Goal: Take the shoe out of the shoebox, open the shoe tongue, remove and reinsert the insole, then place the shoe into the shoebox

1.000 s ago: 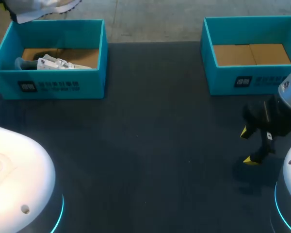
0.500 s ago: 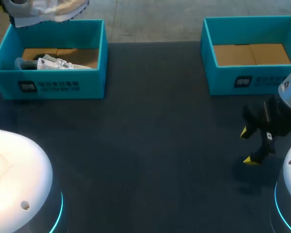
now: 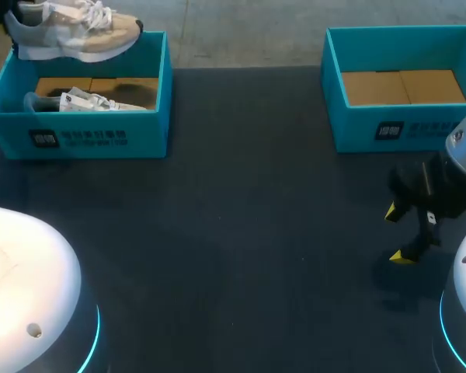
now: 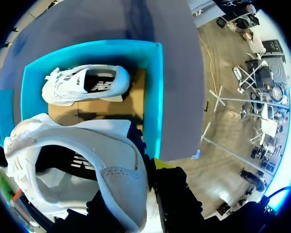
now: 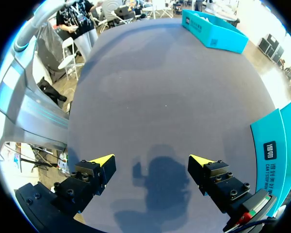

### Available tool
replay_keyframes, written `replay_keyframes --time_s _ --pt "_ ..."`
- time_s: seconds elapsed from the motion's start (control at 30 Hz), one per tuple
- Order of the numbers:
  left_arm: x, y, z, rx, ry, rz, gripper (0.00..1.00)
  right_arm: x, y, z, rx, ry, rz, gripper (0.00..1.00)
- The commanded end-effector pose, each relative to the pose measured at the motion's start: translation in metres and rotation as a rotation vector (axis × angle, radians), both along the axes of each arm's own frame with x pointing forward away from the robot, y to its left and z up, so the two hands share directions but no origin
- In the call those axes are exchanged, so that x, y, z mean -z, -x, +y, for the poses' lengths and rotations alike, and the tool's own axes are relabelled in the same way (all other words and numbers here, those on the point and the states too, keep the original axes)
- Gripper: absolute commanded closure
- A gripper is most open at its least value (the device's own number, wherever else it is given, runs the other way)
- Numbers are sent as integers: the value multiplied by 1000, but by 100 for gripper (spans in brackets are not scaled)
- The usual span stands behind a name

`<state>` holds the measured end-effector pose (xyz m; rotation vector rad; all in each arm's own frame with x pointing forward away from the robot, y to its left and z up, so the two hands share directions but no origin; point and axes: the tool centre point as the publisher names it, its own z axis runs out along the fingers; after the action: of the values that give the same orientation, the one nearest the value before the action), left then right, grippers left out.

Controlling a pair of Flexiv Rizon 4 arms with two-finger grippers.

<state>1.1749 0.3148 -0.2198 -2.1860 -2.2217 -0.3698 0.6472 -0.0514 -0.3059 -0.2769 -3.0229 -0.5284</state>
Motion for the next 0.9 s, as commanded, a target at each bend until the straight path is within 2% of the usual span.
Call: replay_keyframes --time_s 0.03,0.57,0.9 --pt "7 2 1 14 -9 -4 100 0 2 0 1 1 -3 0" --pt "17 2 19 17 -31 -3 100 0 2 0 1 1 -3 0" --pt "39 -5 16 -16 -45 27 100 0 2 0 1 1 -3 0"
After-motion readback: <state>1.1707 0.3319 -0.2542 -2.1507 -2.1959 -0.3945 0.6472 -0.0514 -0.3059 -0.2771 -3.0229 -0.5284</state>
